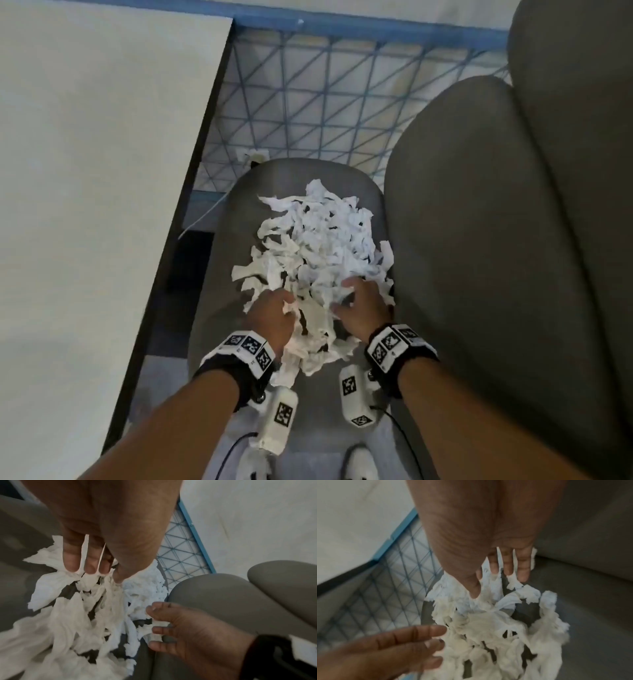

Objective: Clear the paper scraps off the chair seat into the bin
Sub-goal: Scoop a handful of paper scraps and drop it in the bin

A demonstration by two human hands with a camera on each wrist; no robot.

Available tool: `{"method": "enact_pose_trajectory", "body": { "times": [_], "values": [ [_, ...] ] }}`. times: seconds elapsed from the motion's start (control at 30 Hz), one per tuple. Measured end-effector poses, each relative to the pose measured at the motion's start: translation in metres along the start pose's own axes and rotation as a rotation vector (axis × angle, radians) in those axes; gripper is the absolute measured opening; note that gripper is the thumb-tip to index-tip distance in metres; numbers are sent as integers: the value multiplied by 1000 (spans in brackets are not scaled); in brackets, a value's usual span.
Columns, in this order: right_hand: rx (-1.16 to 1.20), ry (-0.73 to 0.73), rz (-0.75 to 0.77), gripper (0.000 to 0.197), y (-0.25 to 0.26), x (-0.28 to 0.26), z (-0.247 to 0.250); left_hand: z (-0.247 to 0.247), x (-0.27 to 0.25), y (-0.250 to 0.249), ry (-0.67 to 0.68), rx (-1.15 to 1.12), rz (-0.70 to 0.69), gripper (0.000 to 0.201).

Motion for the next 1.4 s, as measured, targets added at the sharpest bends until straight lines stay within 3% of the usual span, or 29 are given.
{"method": "enact_pose_trajectory", "body": {
  "times": [0.17, 0.23, 0.3, 0.43, 0.5, 0.6, 0.67, 0.73, 0.97, 1.1, 1.23, 1.33, 1.4],
  "values": [
    [-309, 127, 102, 68, 19, 45, -37, 10, 38, 21, -126, 47, 45, 45],
    [-401, 147, 108, 47, 18, 56, -48, 10, 41, 26, -177, 58, 44, 51],
    [-477, 62, 155, 23, 26, 60, -44, 14, 39, 32, -236, 76, 62, 55],
    [-245, -159, 154, 16, 31, 47, -2, 32, 37, 38, -397, 188, 131, 76],
    [-147, -239, 109, 16, 30, 37, 21, 30, 48, 38, -347, 149, 115, 87],
    [-37, -323, 115, 15, 28, 36, 40, 7, 70, 35, -119, 160, 38, 97],
    [29, -319, 125, 16, 24, 42, 44, -8, 75, 38, -3, 323, 27, 94],
    [2, -290, 115, 18, 20, 45, 44, -10, 74, 38, -13, 400, -7, 75],
    [142, -285, 53, 38, 1, 36, 48, 18, 53, 26, -212, 95, -56, 38],
    [143, -364, 17, 24, 2, 31, 57, 26, 40, 4, -260, 60, -129, 42],
    [210, -388, -60, 58, -4, 29, 62, 34, 37, 2, -251, -128, -49, 34],
    [197, -379, -79, 58, -7, 26, 62, 36, 36, -1, -197, -184, 14, 59],
    [105, -282, -53, 46, -4, 25, 46, 42, 35, 1, -228, -174, 46, 72]
  ]
}}
Point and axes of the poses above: each hand's wrist, its own x-axis towards the middle knuckle, its own z-axis out of the back of the hand, y = z × x, the point moved 10 cm from there along x, towards the middle knuckle, and after that the axes turned 6 degrees about y, right-handed, at the moved point
